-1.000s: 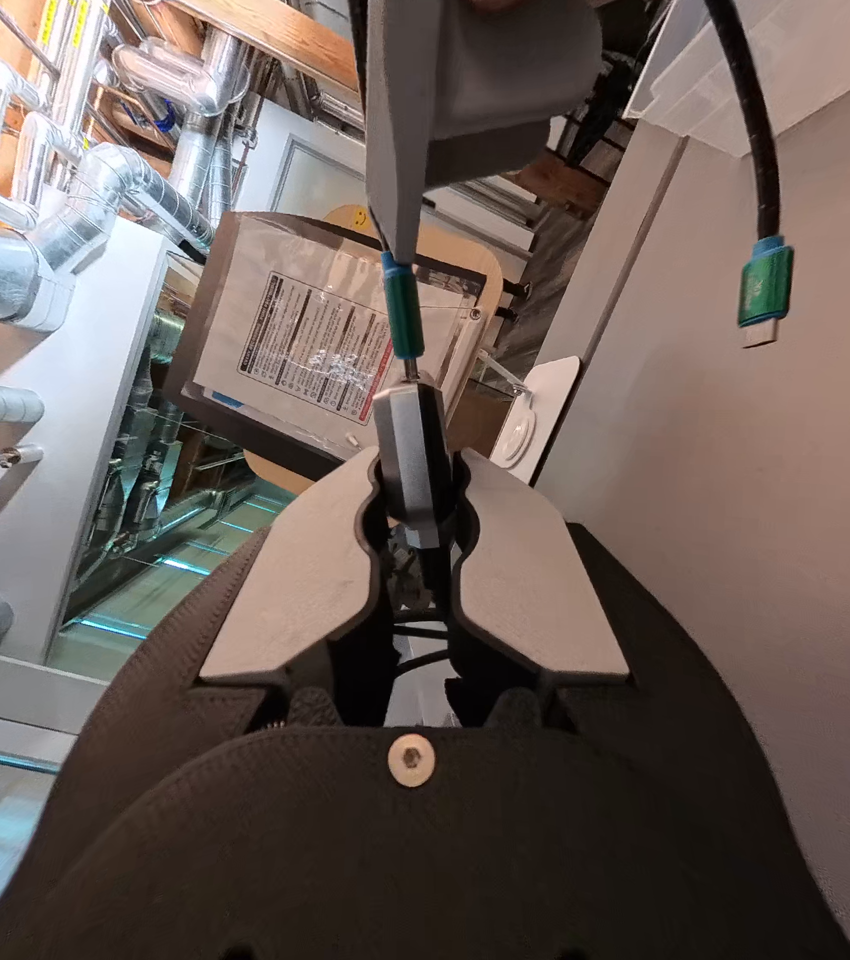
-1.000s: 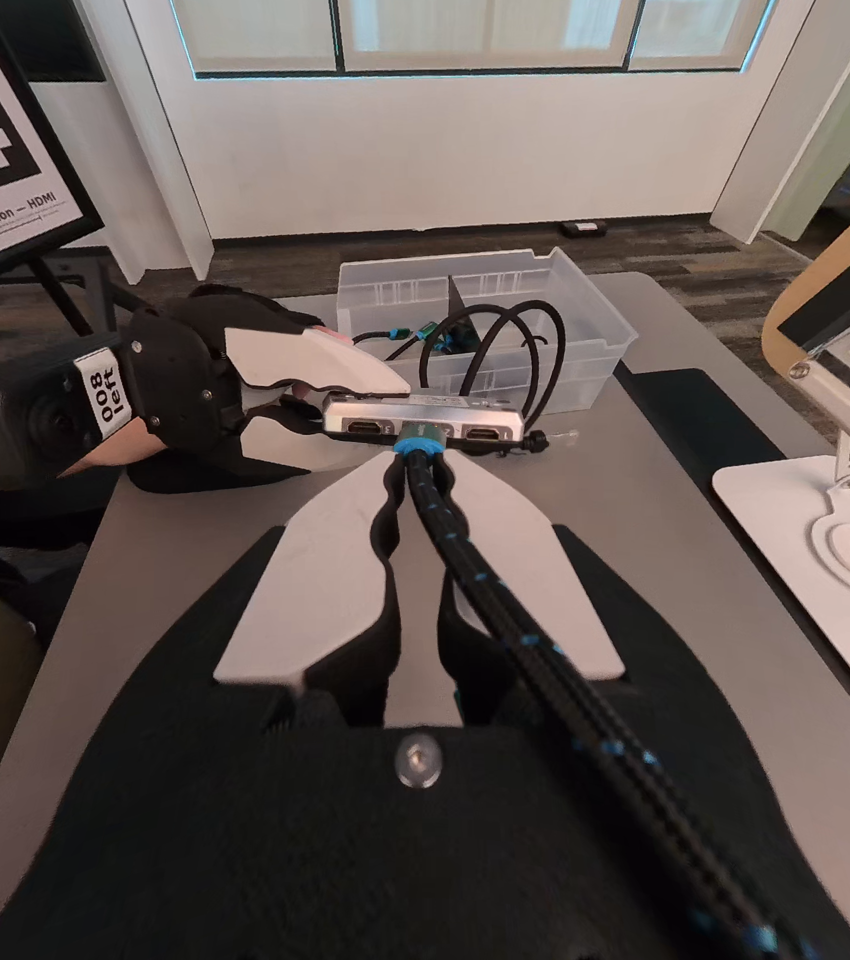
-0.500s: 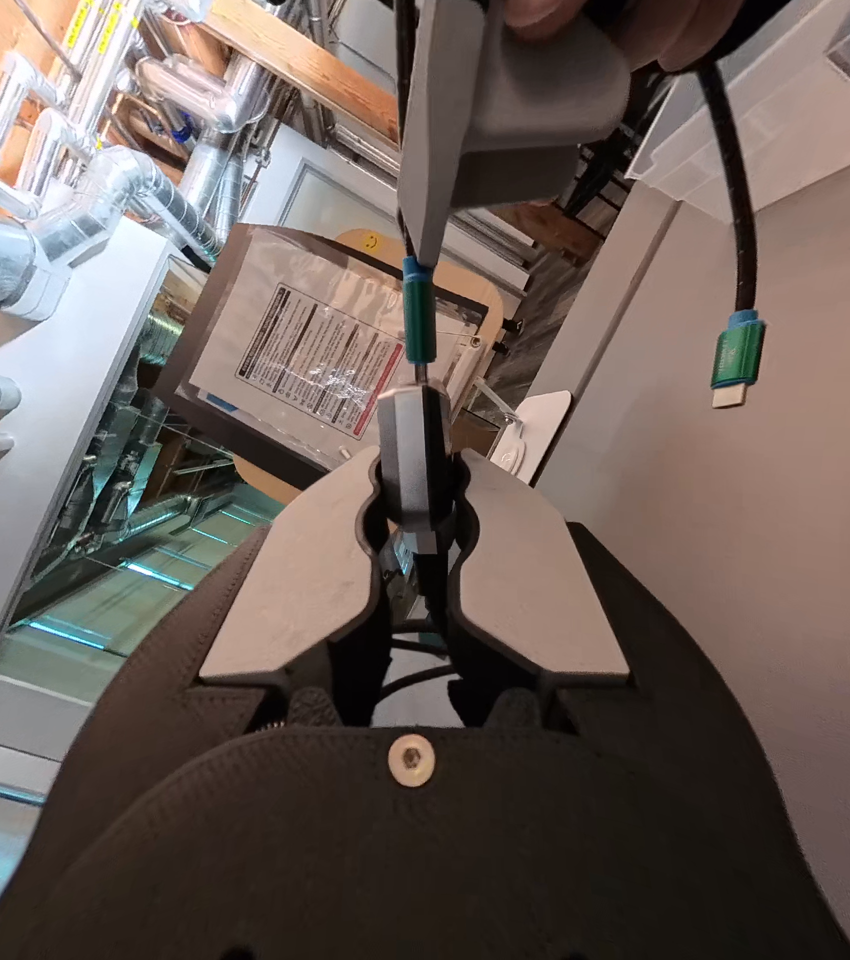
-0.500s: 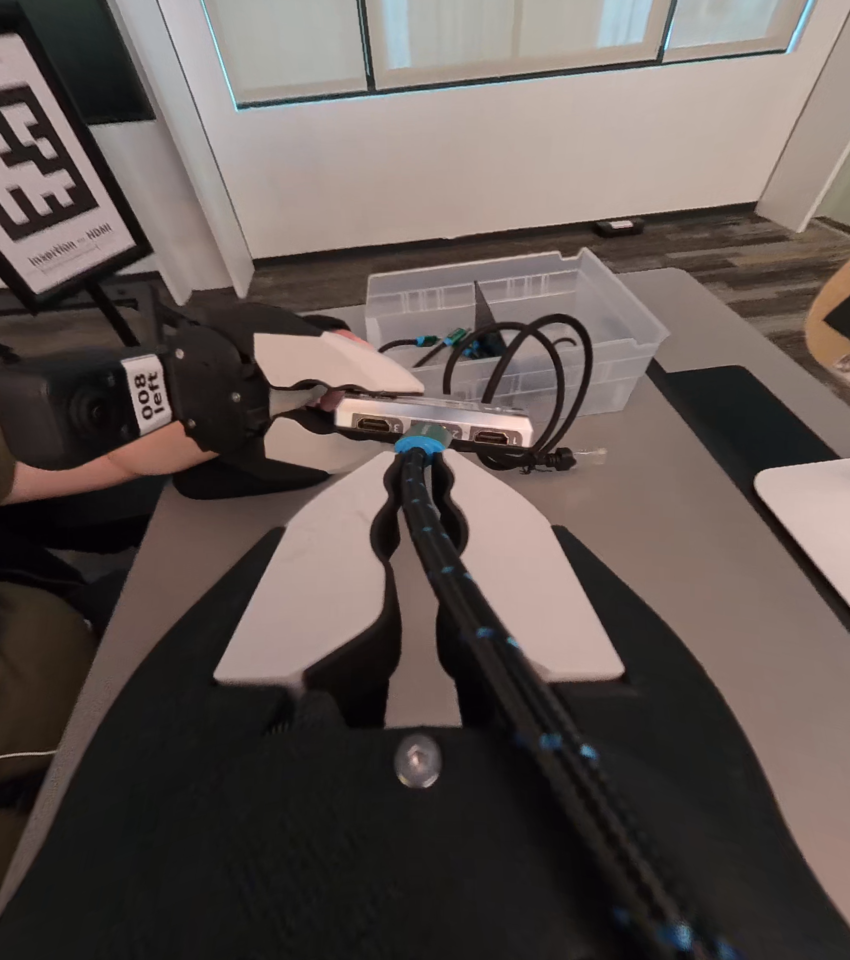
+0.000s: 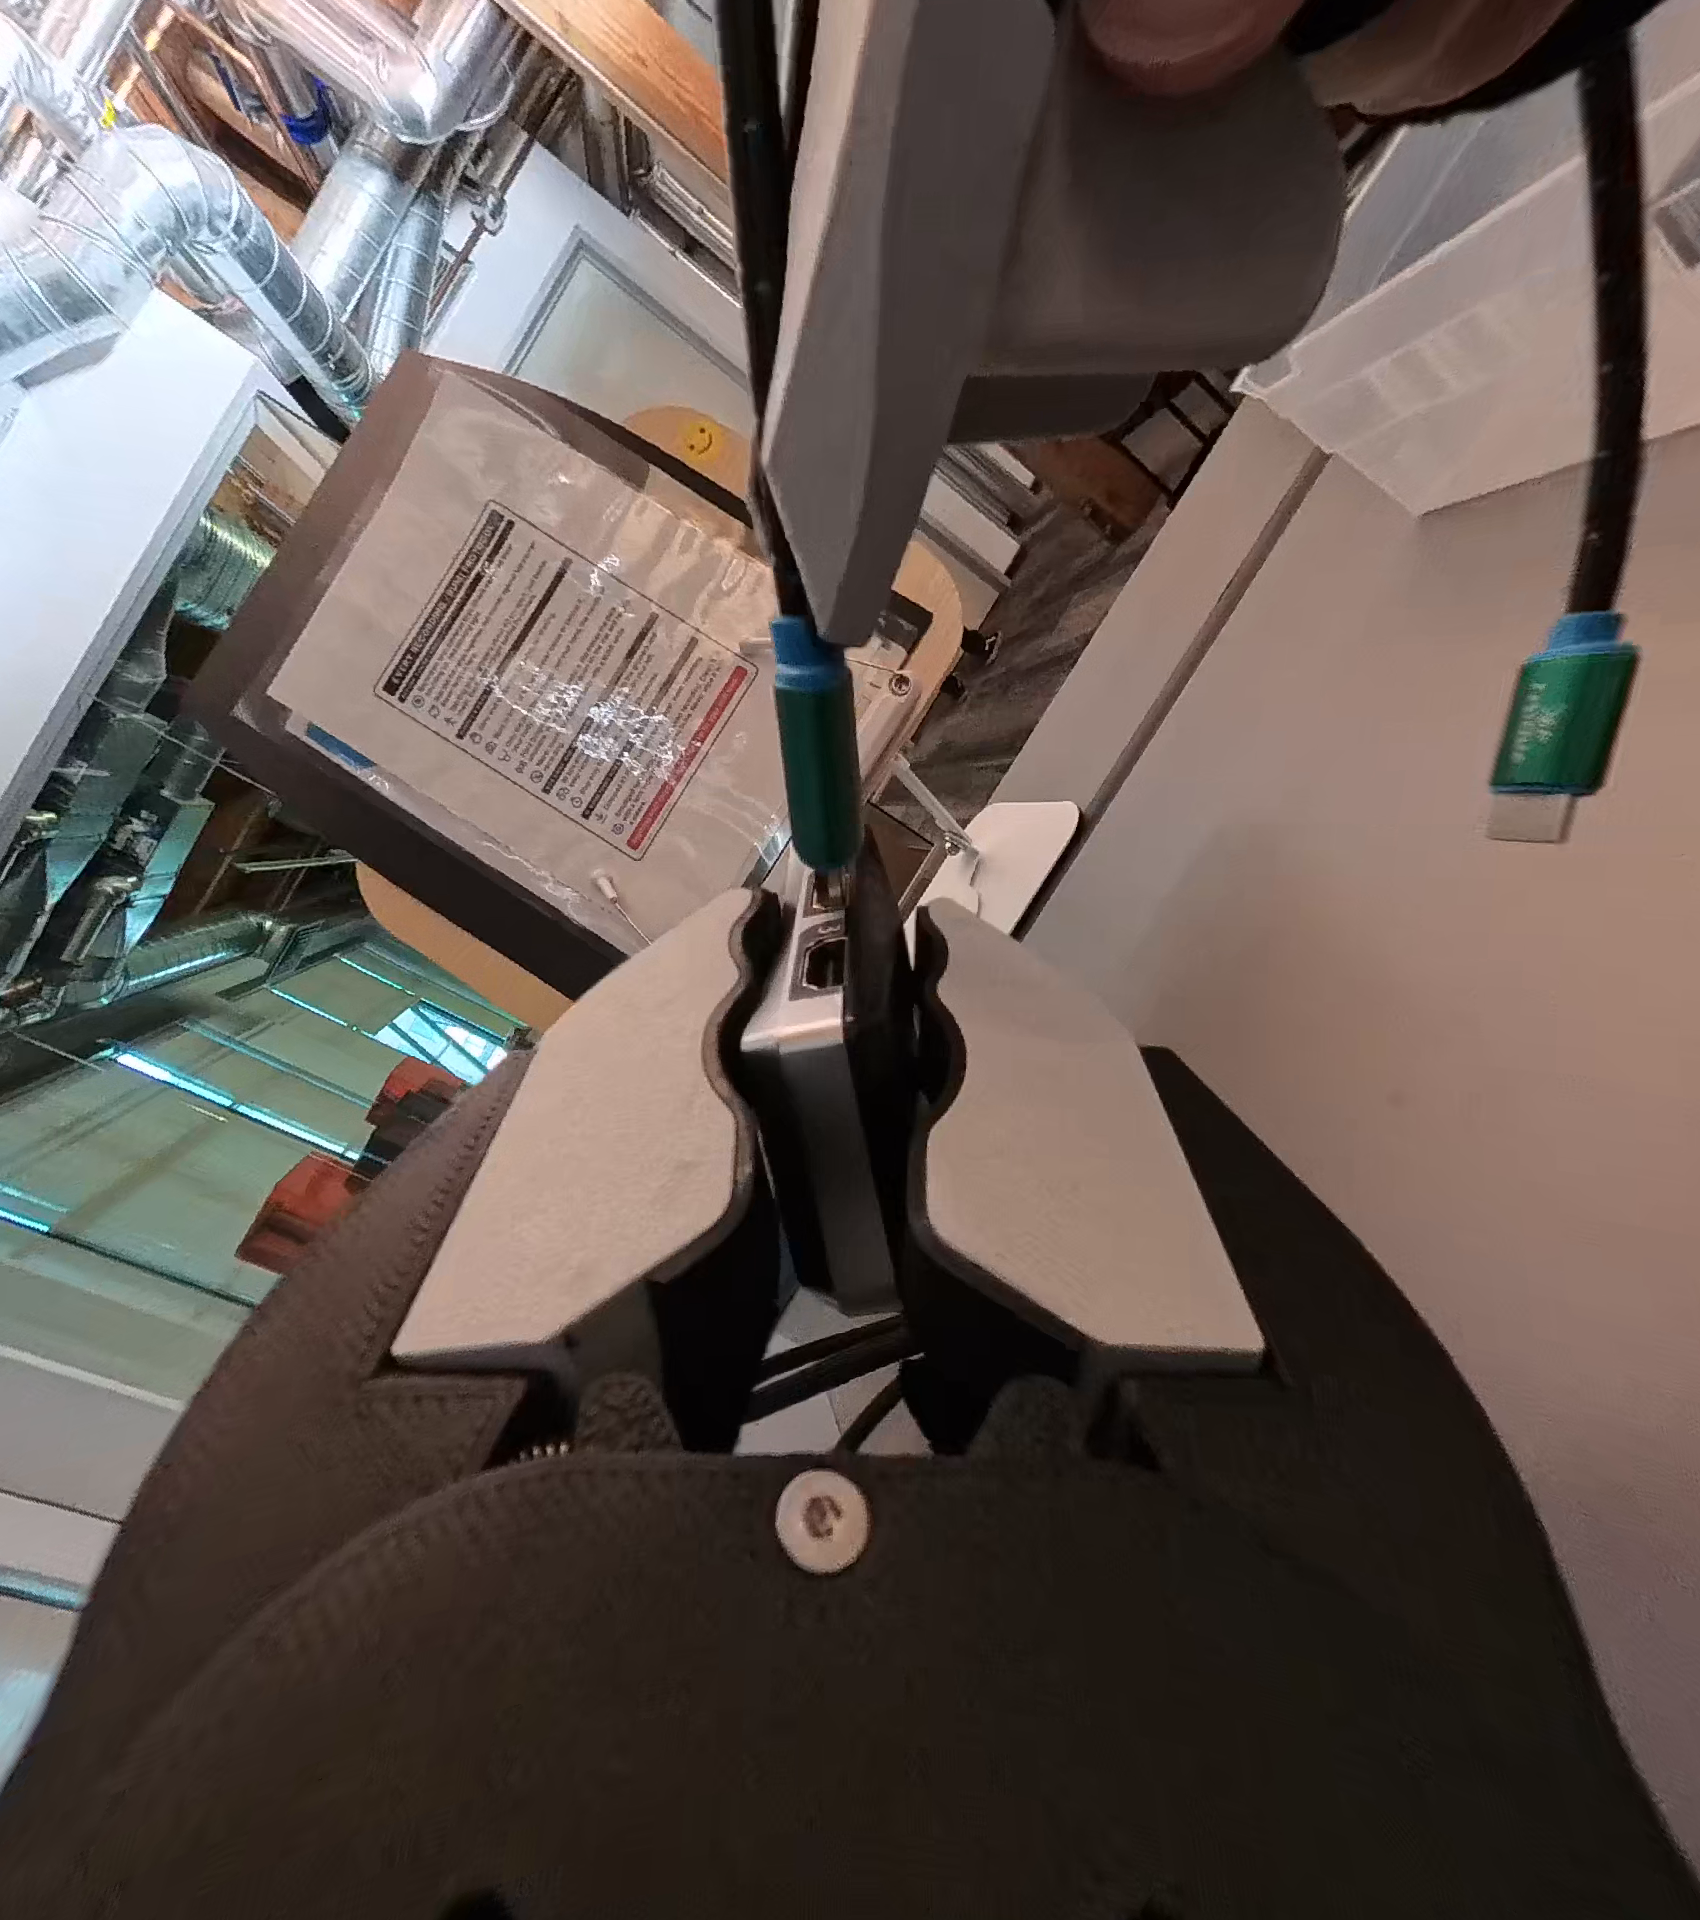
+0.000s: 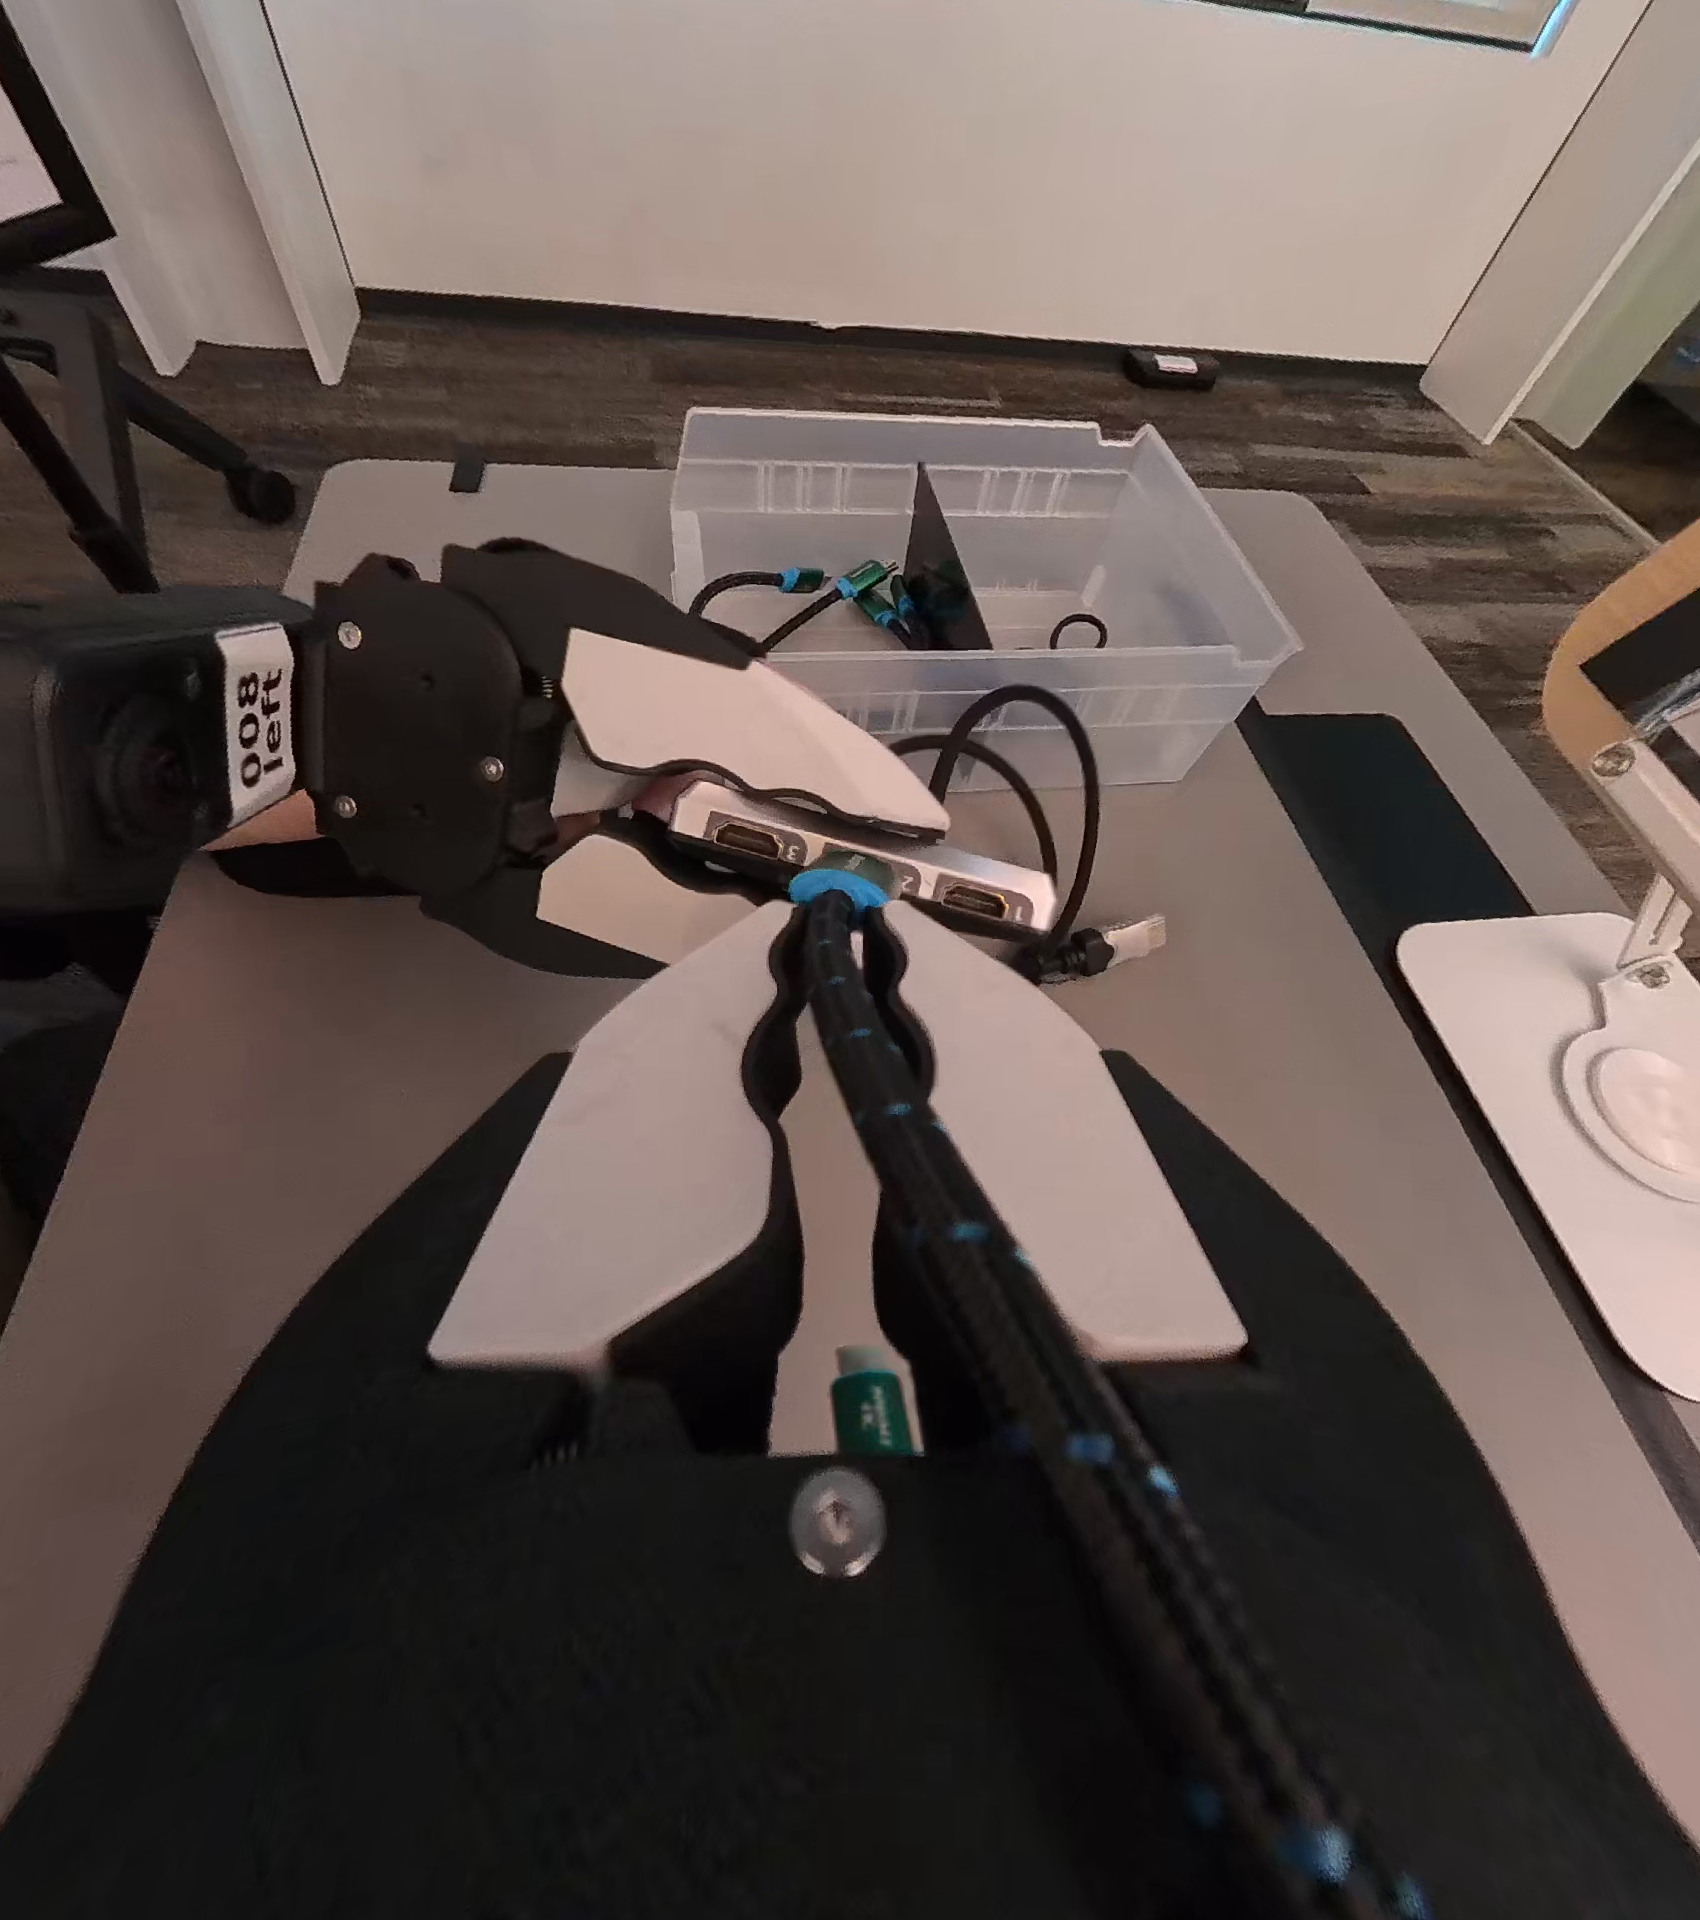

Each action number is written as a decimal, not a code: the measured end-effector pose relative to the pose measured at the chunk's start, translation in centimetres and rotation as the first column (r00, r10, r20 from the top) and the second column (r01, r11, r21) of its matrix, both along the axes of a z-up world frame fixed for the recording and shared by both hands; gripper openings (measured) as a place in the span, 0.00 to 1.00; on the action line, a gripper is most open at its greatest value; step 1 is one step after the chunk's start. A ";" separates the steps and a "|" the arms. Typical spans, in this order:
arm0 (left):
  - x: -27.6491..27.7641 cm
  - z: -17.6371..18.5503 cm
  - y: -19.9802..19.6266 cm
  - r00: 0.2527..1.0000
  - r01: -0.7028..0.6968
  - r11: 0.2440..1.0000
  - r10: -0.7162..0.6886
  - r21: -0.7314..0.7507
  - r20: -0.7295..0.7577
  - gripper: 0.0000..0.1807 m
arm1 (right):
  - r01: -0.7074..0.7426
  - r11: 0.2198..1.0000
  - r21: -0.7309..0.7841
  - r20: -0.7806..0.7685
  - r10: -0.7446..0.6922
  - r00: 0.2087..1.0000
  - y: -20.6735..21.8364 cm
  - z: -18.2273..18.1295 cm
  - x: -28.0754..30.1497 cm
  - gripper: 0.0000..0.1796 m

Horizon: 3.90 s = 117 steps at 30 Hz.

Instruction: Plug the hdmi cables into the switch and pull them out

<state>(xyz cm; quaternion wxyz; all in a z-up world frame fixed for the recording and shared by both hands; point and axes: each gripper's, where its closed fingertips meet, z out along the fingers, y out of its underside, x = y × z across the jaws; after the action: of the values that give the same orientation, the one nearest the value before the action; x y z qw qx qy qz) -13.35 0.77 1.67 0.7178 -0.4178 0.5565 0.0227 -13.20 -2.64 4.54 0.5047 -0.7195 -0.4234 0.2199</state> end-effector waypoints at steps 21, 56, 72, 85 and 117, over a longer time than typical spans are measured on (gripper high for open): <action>-1.7 -1.5 1.0 0.999 -0.048 0.975 0.047 -0.217 -0.008 0.12 | 0.081 0.996 0.022 0.059 -0.082 0.995 0.0 0.0 -1.2 0.06; -1.1 -1.8 0.2 0.996 -0.067 0.989 0.059 -0.134 -0.064 0.12 | 0.040 0.997 -0.062 0.037 -0.037 0.999 -0.1 -1.1 -1.2 0.06; 0.1 -2.9 1.7 0.993 -0.081 0.989 0.070 -0.123 -0.095 0.13 | 0.067 0.976 -0.207 0.049 -0.058 0.997 0.5 -3.2 0.9 0.07; 3.1 -10.7 1.1 0.899 -0.016 0.985 0.090 0.174 -0.428 0.13 | -0.153 0.917 -0.368 0.305 0.274 0.912 -10.4 -4.7 6.7 0.03; -15.5 -3.4 2.6 0.991 -0.126 0.859 0.084 -0.495 -0.106 0.42 | -0.060 0.941 -0.334 0.262 0.154 0.953 -8.7 -3.6 8.8 0.03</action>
<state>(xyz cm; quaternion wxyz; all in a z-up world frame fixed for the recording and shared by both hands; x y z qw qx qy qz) -28.87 3.32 -1.73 0.5595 -0.6182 0.5481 -0.0665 -4.38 -11.35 0.91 0.3017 -0.7919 -0.4886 0.2079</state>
